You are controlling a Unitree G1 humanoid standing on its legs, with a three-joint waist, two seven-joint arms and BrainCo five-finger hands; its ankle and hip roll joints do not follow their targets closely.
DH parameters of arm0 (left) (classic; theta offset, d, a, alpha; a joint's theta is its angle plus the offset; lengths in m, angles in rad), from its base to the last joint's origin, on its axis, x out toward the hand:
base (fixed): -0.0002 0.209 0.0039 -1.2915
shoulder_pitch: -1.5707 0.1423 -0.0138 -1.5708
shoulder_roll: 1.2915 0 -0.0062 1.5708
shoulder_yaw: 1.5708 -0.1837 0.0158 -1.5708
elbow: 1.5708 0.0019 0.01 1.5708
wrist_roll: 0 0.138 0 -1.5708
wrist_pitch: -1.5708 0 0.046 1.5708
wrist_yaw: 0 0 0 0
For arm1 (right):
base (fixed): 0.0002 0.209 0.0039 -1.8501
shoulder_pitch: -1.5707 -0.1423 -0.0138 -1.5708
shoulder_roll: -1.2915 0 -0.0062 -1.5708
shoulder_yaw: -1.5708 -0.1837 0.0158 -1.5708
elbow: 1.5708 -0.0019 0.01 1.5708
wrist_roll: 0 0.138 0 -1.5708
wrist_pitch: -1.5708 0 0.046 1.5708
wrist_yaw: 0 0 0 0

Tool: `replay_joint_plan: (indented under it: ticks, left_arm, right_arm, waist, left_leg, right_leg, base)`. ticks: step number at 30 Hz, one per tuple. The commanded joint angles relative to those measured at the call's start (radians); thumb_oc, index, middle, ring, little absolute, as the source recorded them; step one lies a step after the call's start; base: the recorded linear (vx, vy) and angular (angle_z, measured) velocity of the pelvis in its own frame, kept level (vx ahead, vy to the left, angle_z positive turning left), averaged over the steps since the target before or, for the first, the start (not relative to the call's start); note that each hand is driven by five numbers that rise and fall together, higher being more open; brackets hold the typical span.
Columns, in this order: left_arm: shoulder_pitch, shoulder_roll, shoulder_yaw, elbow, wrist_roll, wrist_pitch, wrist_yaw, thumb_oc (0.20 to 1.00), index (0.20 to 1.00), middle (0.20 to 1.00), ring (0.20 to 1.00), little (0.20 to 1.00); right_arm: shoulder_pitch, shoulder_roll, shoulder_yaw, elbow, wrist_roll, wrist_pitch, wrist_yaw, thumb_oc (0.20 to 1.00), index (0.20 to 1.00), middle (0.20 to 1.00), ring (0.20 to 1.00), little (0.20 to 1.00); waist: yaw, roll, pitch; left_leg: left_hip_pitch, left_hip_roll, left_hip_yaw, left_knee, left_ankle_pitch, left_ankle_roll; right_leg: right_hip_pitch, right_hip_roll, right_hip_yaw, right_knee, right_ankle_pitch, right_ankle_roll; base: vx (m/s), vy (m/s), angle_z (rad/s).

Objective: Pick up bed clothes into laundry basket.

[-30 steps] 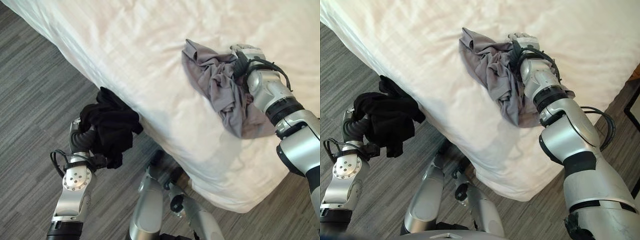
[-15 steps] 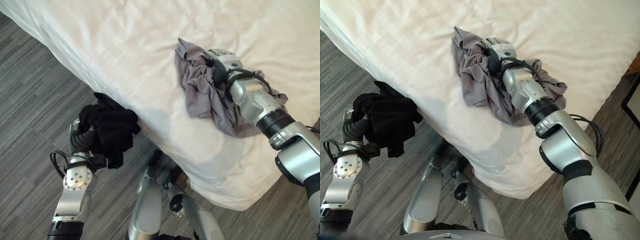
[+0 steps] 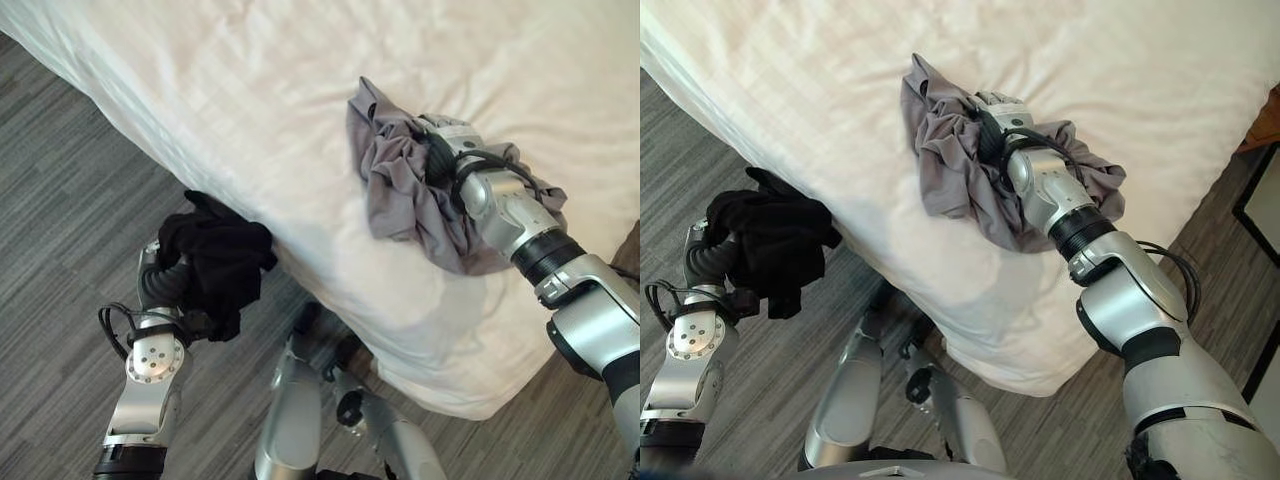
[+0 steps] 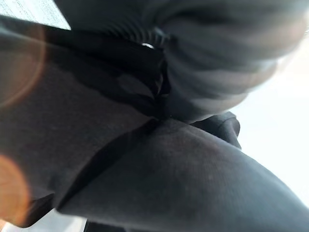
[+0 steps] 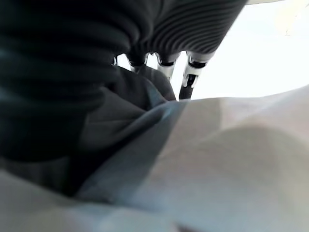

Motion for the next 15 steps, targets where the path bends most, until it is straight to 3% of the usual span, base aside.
replay_joint_plan:
  ticks: [1,9,10,11,15]
  left_arm:
    - [0.030,0.044,0.109,-0.132,0.054,-0.044,0.012,0.200,0.200,0.200,0.200,0.200]
    - [0.031,0.044,0.104,-0.130,0.055,-0.051,0.014,0.200,0.200,0.200,0.200,0.200]
    - [0.032,0.045,0.103,-0.129,0.056,-0.051,0.013,0.200,0.200,0.200,0.200,0.200]
    - [0.033,0.046,0.101,-0.129,0.057,-0.051,0.013,0.200,0.200,0.200,0.200,0.200]
    - [0.032,0.045,0.100,-0.131,0.053,-0.055,0.014,0.200,0.200,0.200,0.200,0.200]
  right_arm:
    - [0.002,0.048,0.002,-0.078,-0.034,-0.023,0.028,1.000,1.000,1.000,1.000,1.000]
    - [0.019,0.063,0.006,-0.056,-0.045,-0.030,0.028,1.000,1.000,1.000,1.000,1.000]
    - [0.017,0.063,0.010,-0.044,-0.045,-0.029,0.029,0.956,0.956,0.956,0.956,0.956]
    - [0.012,0.065,0.014,-0.028,-0.050,-0.027,0.028,0.200,0.200,0.200,0.200,0.200]
    - [0.003,0.077,0.035,0.040,-0.080,-0.026,0.017,0.200,0.200,0.200,0.200,0.200]
  waist:
    - [0.011,-0.104,0.044]
    - [0.013,-0.105,0.044]
    - [0.014,-0.105,0.045]
    - [0.015,-0.104,0.046]
    - [0.020,-0.097,0.050]
  left_leg:
    - [0.086,-0.005,0.024,-0.077,-0.042,0.031]
    - [0.086,-0.005,0.025,-0.077,-0.042,0.033]
    - [0.085,-0.005,0.023,-0.077,-0.042,0.032]
    - [0.084,-0.005,0.022,-0.077,-0.042,0.032]
    - [0.083,-0.006,0.018,-0.077,-0.041,0.033]
  right_leg:
    - [0.031,-0.091,0.070,-0.086,0.112,0.103]
    - [0.030,-0.092,0.071,-0.086,0.114,0.104]
    - [0.029,-0.093,0.071,-0.086,0.115,0.104]
    - [0.028,-0.093,0.070,-0.086,0.115,0.104]
    - [0.027,-0.094,0.070,-0.086,0.116,0.104]
  base:
    - [0.00,0.000,0.00]
    - [0.00,0.000,0.00]
    - [0.00,0.000,0.00]
    - [0.00,0.000,0.00]
    - [0.00,0.000,0.00]
